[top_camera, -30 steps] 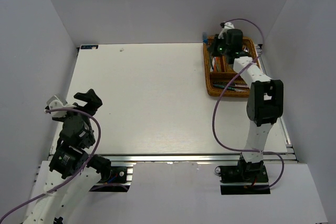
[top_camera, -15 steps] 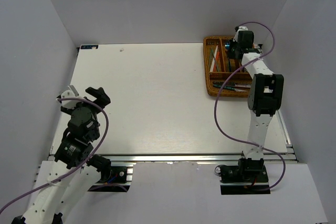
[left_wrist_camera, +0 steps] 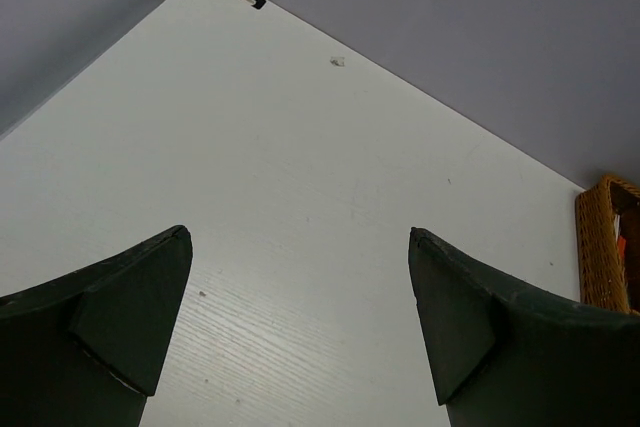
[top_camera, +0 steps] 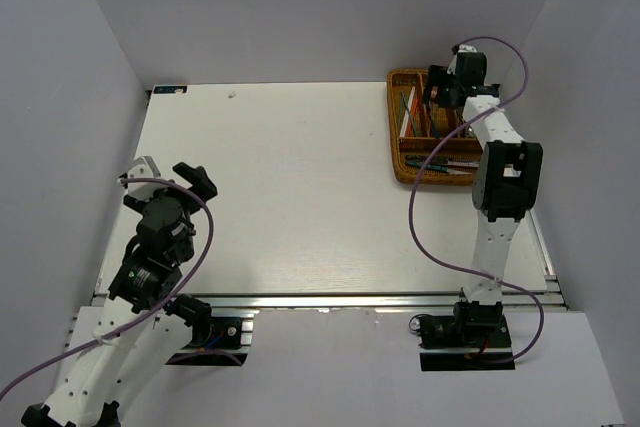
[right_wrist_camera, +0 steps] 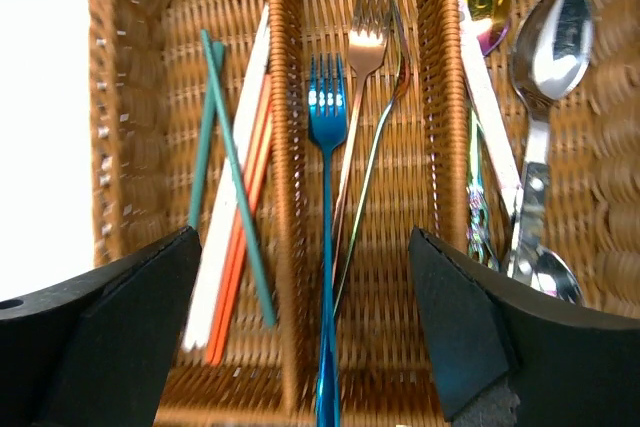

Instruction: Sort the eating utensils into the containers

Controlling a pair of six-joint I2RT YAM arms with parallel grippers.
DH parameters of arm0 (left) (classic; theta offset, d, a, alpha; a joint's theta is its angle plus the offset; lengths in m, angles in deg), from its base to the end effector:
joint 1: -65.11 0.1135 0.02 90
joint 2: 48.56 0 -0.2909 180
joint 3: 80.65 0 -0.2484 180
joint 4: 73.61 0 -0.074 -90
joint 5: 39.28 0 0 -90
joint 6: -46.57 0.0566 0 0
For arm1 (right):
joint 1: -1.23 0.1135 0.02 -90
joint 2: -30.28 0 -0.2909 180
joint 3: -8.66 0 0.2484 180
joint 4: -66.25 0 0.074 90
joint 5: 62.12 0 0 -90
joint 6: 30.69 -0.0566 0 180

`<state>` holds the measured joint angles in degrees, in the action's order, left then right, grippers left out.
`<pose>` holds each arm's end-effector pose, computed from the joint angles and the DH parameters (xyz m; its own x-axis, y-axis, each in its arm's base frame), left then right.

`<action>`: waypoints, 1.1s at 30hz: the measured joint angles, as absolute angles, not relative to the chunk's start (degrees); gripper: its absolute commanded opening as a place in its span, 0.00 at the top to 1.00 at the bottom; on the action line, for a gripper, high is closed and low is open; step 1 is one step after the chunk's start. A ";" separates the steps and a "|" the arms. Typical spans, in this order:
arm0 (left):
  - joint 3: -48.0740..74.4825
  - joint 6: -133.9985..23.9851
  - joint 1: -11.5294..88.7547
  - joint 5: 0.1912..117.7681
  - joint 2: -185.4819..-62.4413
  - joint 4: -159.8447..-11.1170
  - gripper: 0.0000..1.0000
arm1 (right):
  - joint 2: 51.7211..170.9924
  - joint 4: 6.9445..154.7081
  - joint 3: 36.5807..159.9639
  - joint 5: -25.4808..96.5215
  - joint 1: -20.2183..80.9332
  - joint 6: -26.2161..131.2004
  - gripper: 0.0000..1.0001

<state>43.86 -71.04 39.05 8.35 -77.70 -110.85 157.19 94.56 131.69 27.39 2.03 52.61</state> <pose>0.1086 -0.0106 0.3435 -0.0253 -0.3688 -0.9292 -0.3178 0.8842 -0.3423 0.5530 0.0072 0.2597 -0.5298 0.1093 -0.8410 0.0555 0.9940 0.0942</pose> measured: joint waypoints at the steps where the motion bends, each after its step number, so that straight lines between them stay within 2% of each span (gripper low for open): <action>1: 43.86 -71.04 39.07 8.39 -77.96 -110.87 0.02 | 156.42 95.13 131.61 27.37 2.05 52.19 0.11; 5: 43.40 -71.26 39.18 8.41 -79.60 -111.22 0.02 | 146.87 95.37 125.16 28.87 2.05 51.32 0.11; 8: 42.83 -71.57 39.18 8.90 -80.91 -111.38 0.02 | 140.80 98.34 125.16 30.67 2.05 51.17 0.21; 9: 42.83 -71.70 39.18 9.16 -81.02 -111.51 0.02 | 140.45 98.65 126.73 30.95 2.05 51.23 0.29; 10: 42.83 -71.74 39.18 9.40 -81.05 -111.59 0.02 | 140.53 98.71 128.46 31.21 2.05 51.47 0.45; 13: 42.83 -71.74 39.18 9.68 -80.72 -111.62 0.02 | 141.78 98.95 129.66 30.86 2.05 52.30 0.64; 23: 42.83 -71.68 39.18 10.32 -81.09 -111.64 0.02 | 156.66 109.38 134.32 29.09 2.05 53.88 0.69; 33: 42.81 -71.22 39.18 11.17 -82.27 -111.79 0.02 | 159.11 113.14 135.39 28.66 2.05 55.14 0.74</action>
